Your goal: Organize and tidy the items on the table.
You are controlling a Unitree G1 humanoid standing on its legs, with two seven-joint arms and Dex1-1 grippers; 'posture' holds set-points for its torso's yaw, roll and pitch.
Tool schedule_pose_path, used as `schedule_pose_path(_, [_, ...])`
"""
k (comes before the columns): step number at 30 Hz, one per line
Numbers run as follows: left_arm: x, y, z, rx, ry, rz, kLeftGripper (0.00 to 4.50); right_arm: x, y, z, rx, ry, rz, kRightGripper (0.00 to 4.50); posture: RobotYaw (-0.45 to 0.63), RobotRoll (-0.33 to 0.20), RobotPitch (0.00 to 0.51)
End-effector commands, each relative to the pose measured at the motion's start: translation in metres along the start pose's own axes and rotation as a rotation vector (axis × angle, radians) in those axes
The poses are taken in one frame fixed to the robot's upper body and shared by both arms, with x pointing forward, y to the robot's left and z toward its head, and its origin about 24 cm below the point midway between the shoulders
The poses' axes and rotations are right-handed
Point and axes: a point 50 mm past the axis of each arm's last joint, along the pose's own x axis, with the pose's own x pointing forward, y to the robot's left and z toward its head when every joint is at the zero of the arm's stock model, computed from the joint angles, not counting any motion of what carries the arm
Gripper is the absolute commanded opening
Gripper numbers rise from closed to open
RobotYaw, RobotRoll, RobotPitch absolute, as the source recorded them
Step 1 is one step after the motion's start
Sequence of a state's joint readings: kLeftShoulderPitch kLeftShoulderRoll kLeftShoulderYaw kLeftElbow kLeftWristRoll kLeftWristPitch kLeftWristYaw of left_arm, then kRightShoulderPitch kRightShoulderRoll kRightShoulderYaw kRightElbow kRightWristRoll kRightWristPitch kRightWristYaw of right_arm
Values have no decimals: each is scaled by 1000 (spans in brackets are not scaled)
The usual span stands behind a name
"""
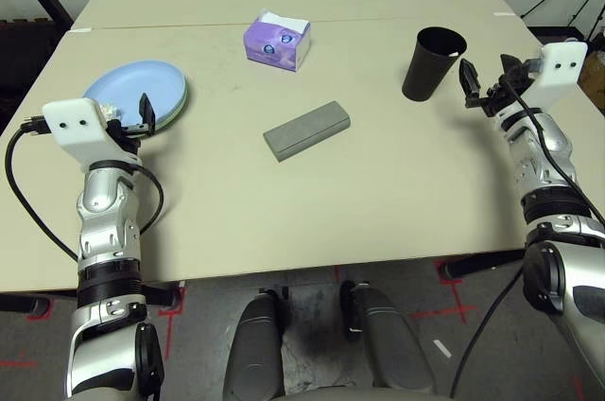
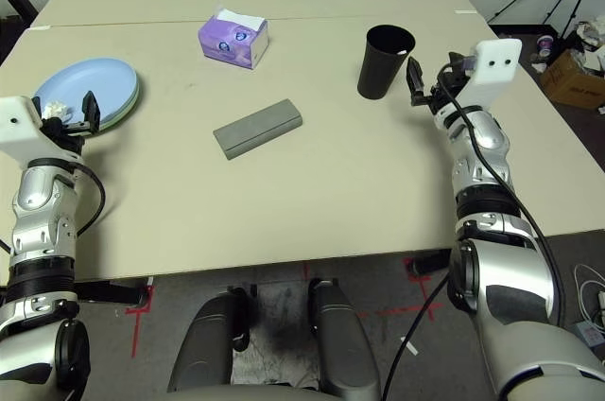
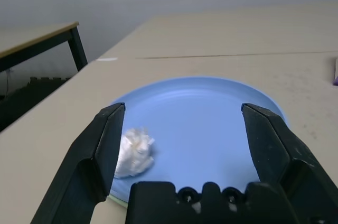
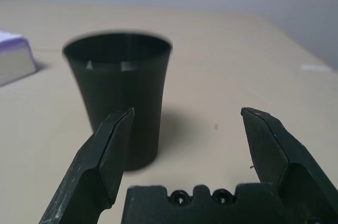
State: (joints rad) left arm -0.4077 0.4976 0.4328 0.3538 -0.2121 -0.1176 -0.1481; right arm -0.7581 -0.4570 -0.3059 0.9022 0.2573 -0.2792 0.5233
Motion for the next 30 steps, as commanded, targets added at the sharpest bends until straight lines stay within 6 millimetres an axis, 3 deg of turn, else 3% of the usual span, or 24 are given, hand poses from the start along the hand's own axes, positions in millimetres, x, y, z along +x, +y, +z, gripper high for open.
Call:
schedule_pose_path(1, [-5,8,-5,-22,13,-24,4500,-6,-7,4,27,-51,1,4477,-17,0,177])
schedule_pose_path(13, [-13,23,-2,-41,16,-44,4500,-3,-2,0,64,-25,-6,4477,19,0,183])
schedule_pose_path(23, [-11,21,-2,-68,31,-88,4500,-5,-2,-3,62,-14,-20,4477,13,0,176])
schedule_pose_path(30, [-8,25,0,-53,17,-67,4500,-14,-13,-8,62,0,-145,4477,16,0,175])
